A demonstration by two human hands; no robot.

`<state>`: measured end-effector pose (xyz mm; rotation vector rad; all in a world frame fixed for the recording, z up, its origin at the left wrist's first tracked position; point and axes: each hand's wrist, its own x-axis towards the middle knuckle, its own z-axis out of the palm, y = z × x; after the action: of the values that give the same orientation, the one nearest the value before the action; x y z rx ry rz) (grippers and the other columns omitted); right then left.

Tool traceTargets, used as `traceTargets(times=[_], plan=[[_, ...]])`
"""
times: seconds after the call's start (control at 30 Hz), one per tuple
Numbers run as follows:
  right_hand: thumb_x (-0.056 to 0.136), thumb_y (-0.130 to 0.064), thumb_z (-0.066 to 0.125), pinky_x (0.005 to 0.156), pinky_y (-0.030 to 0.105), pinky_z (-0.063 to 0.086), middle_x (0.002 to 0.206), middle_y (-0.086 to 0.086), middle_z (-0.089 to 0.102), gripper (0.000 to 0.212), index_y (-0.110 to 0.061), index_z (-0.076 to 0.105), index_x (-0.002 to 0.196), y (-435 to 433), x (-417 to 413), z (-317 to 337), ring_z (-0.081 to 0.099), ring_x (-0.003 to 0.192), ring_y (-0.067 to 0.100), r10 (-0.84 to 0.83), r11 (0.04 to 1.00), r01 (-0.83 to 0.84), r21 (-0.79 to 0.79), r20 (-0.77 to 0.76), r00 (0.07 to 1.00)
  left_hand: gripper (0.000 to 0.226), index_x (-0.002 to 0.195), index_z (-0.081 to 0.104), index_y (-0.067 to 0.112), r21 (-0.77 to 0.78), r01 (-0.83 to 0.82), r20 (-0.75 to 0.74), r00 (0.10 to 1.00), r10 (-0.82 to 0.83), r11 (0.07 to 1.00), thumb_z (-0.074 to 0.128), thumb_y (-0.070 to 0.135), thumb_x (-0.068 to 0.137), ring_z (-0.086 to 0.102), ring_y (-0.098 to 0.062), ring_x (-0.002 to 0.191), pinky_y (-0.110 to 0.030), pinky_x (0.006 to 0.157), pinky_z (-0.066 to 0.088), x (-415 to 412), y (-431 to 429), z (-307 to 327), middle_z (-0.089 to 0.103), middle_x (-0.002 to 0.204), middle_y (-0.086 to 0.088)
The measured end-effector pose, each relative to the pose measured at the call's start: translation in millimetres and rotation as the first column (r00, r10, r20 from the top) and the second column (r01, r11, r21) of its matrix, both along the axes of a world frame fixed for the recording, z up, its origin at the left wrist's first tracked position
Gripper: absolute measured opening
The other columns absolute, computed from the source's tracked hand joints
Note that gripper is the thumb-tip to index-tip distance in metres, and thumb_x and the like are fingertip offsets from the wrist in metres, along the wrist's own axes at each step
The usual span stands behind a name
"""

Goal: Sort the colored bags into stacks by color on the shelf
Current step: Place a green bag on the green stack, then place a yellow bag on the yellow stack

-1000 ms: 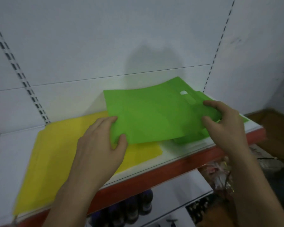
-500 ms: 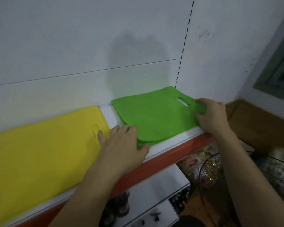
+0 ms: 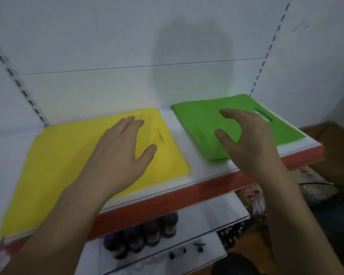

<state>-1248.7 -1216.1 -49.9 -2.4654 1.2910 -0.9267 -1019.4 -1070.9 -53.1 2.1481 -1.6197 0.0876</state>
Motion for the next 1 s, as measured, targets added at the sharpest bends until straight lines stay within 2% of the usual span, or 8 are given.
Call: traceTargets(times=[0.07,0.27,0.37,0.5,0.63,0.8,0.9,1.0], plan=[[0.090,-0.028,0.069,0.105,0.026,0.031,0.134,-0.001,0.062,0.049,-0.017,0.058,0.137,22.4,34.4,0.8,0.048,0.129,0.022,0.083,0.997,-0.083,0.011,-0.017,0.996,0.063,0.149,0.040,0.018,-0.041,-0.039,-0.013,0.999,0.038,0.998,0.048,0.052,0.096,0.031,-0.013,0.143,-0.031,0.113,0.027,22.2,31.6,0.9,0.037,0.155,0.001],[0.094,-0.036,0.064,0.103,0.017,0.022,0.144,-0.006,0.053,0.053,-0.021,0.050,0.143,118.1,144.4,4.6,0.041,0.136,0.015,0.349,0.937,-0.347,0.040,-0.042,0.936,0.063,0.141,0.049,0.016,-0.132,-0.235,-0.008,0.972,0.236,0.963,0.048,0.050,0.088,0.043,-0.017,0.135,-0.027,0.108,0.029,98.5,155.0,7.7,0.049,0.147,-0.001],[0.095,-0.039,0.062,0.106,0.017,0.022,0.148,-0.007,0.050,0.056,-0.022,0.046,0.146,183.9,202.4,10.1,0.039,0.139,0.013,0.472,0.881,-0.472,0.022,-0.076,0.878,0.060,0.138,0.052,0.012,-0.175,-0.339,0.013,0.938,0.347,0.924,0.050,0.046,0.087,0.046,-0.021,0.132,-0.028,0.109,0.030,140.9,238.8,16.6,0.052,0.144,-0.005],[0.097,-0.043,0.057,0.109,0.014,0.014,0.155,-0.007,0.040,0.062,-0.023,0.037,0.152,288.7,285.5,19.2,0.030,0.144,0.011,0.642,0.766,-0.641,0.056,-0.123,0.757,0.055,0.140,0.051,0.010,-0.204,-0.507,-0.022,0.858,0.513,0.838,0.056,0.040,0.094,0.045,-0.023,0.136,-0.030,0.111,0.029,190.2,370.5,25.8,0.050,0.146,-0.008],[0.096,-0.047,0.056,0.115,0.021,0.015,0.158,-0.003,0.036,0.069,-0.021,0.032,0.155,404.1,364.1,25.3,0.029,0.146,0.013,0.762,0.645,-0.762,0.053,-0.124,0.636,0.058,0.144,0.047,0.018,-0.191,-0.681,-0.071,0.728,0.682,0.707,0.060,0.039,0.092,0.036,-0.020,0.143,-0.041,0.112,0.032,223.6,501.7,26.6,0.040,0.155,-0.001],[0.094,-0.050,0.058,0.114,0.028,0.028,0.152,-0.003,0.042,0.069,-0.022,0.034,0.152,537.3,442.4,20.8,0.038,0.140,0.017,0.885,0.462,-0.879,0.115,-0.121,0.449,0.066,0.151,0.034,0.028,-0.055,-0.853,-0.106,0.522,0.847,0.519,0.053,0.052,0.093,0.034,-0.019,0.143,-0.040,0.113,0.036,246.7,639.9,18.4,0.026,0.161,0.006],[0.095,-0.052,0.053,0.115,0.029,0.018,0.153,-0.003,0.038,0.068,-0.022,0.031,0.152,605.0,485.4,24.8,0.028,0.144,0.017,0.924,0.349,-0.931,0.106,-0.202,0.324,0.078,0.156,0.018,0.029,0.148,-0.913,-0.047,0.377,0.925,0.379,0.048,0.062,0.093,0.012,-0.021,0.152,-0.043,0.119,0.027,258.6,709.5,11.3,0.004,0.166,0.002],[0.096,-0.058,0.047,0.124,0.042,0.009,0.162,-0.005,0.022,0.072,-0.024,0.023,0.154,659.5,528.9,24.2,0.010,0.152,0.018,0.924,0.266,-0.958,0.106,-0.310,0.222,0.081,0.158,0.009,0.027,0.272,-0.935,0.042,0.248,0.968,0.227,0.042,0.063,0.094,-0.003,-0.022,0.153,-0.042,0.123,0.014,272.2,767.4,7.2,-0.005,0.166,-0.002]])
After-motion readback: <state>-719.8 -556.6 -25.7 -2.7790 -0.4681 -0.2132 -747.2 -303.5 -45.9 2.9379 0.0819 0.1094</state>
